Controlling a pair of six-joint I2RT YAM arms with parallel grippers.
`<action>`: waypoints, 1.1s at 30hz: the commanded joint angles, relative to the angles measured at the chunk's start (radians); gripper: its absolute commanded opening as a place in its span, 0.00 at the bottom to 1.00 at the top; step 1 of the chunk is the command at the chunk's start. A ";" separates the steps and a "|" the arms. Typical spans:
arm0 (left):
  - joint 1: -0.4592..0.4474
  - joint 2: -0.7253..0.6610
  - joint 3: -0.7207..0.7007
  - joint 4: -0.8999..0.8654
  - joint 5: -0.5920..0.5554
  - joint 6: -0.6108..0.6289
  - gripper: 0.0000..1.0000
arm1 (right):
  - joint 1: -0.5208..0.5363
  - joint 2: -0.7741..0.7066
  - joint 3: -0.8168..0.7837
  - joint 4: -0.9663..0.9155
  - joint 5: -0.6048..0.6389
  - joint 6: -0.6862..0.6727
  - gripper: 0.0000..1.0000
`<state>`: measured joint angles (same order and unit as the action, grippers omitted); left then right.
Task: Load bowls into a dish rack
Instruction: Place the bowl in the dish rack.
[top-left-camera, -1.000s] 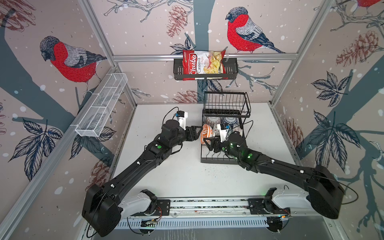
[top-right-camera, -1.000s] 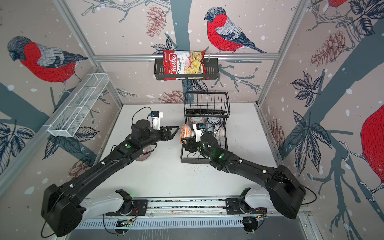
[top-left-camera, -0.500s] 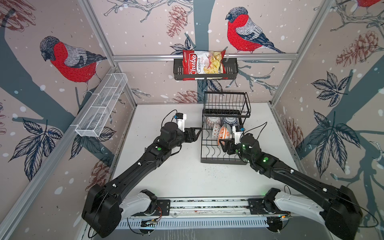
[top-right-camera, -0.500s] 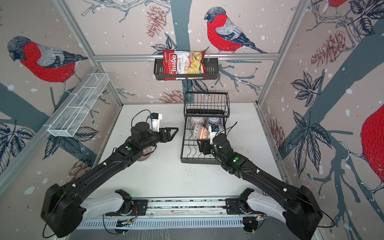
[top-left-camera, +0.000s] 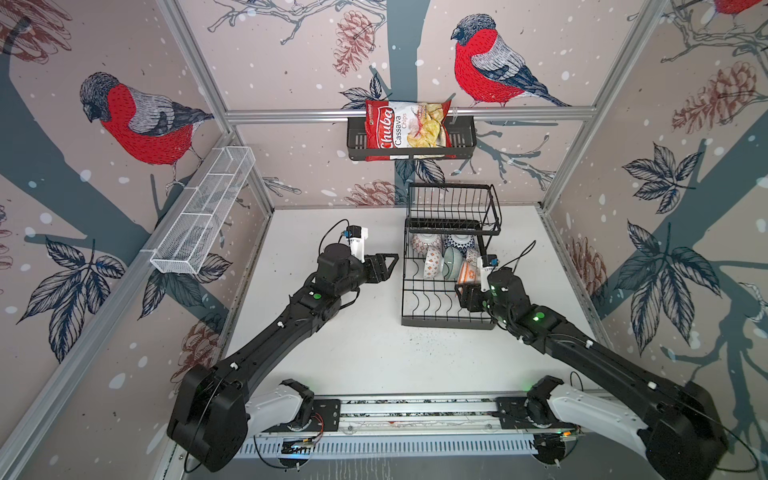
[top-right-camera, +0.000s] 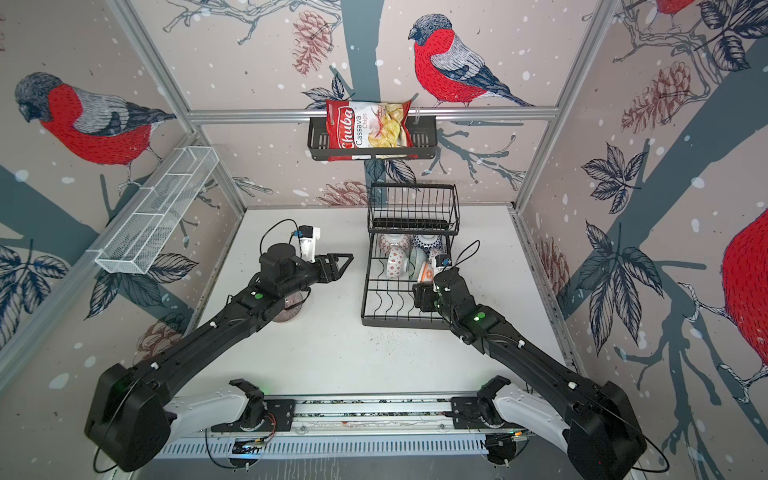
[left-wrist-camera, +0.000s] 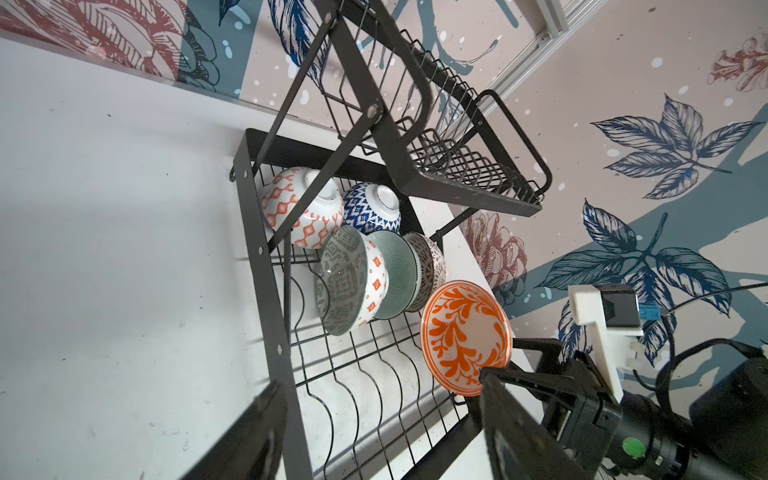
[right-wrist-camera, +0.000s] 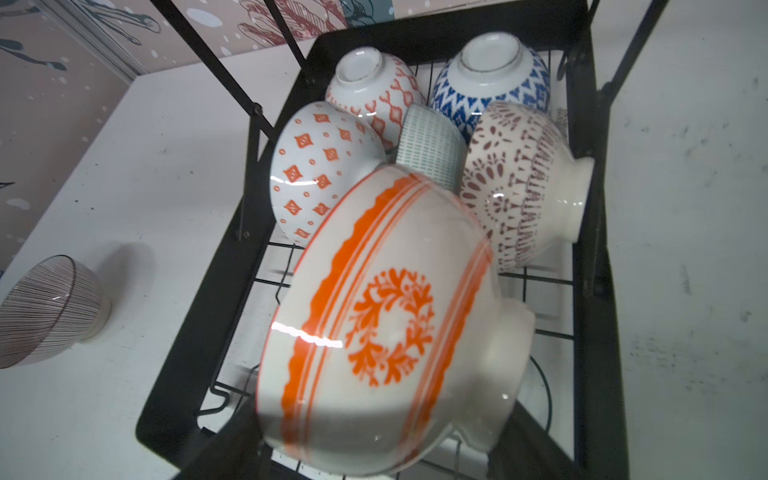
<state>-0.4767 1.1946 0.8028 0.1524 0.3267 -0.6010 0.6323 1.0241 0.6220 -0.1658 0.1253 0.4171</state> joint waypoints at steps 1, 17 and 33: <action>0.014 0.022 0.022 0.049 0.032 0.019 0.73 | -0.010 0.017 0.021 -0.025 -0.007 -0.023 0.67; 0.041 0.095 0.042 0.088 0.091 0.040 0.73 | -0.012 0.041 0.022 -0.127 -0.024 -0.012 0.67; 0.065 0.130 0.047 0.114 0.124 0.049 0.73 | 0.010 0.097 0.052 -0.149 0.056 -0.024 0.67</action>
<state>-0.4160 1.3182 0.8440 0.2062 0.4263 -0.5686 0.6415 1.1168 0.6643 -0.3397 0.1444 0.3954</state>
